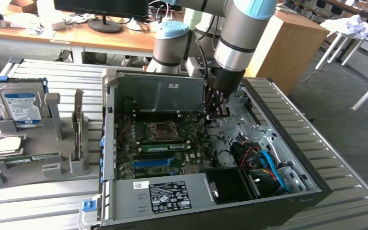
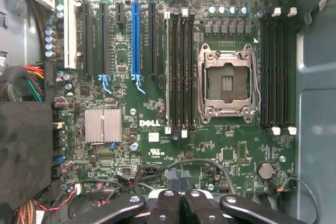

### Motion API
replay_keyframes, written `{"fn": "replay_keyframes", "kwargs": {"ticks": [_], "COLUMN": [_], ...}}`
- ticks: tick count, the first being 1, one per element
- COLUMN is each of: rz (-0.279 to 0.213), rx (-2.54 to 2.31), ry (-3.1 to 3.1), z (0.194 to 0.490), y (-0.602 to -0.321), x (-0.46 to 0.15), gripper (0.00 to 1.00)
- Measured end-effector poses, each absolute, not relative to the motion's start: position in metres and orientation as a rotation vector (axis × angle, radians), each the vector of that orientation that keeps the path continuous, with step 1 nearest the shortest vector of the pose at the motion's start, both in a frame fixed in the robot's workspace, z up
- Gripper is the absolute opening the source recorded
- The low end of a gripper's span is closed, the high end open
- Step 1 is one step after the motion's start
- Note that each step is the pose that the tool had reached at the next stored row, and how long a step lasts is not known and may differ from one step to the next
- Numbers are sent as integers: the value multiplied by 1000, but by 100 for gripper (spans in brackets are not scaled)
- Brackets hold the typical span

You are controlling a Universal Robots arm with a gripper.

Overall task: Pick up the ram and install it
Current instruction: 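Press down the ram until it locks into place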

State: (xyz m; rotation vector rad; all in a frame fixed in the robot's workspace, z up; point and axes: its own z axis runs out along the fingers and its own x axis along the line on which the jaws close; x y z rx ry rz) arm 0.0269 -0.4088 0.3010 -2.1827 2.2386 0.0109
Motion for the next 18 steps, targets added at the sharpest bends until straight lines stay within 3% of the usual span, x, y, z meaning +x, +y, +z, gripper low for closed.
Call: {"fn": "replay_keyframes", "kwargs": {"ticks": [18], "rz": [10], "rx": [-2165], "ry": [2256], "z": [301], "y": [-409], "x": [27], "gripper": [10]}}
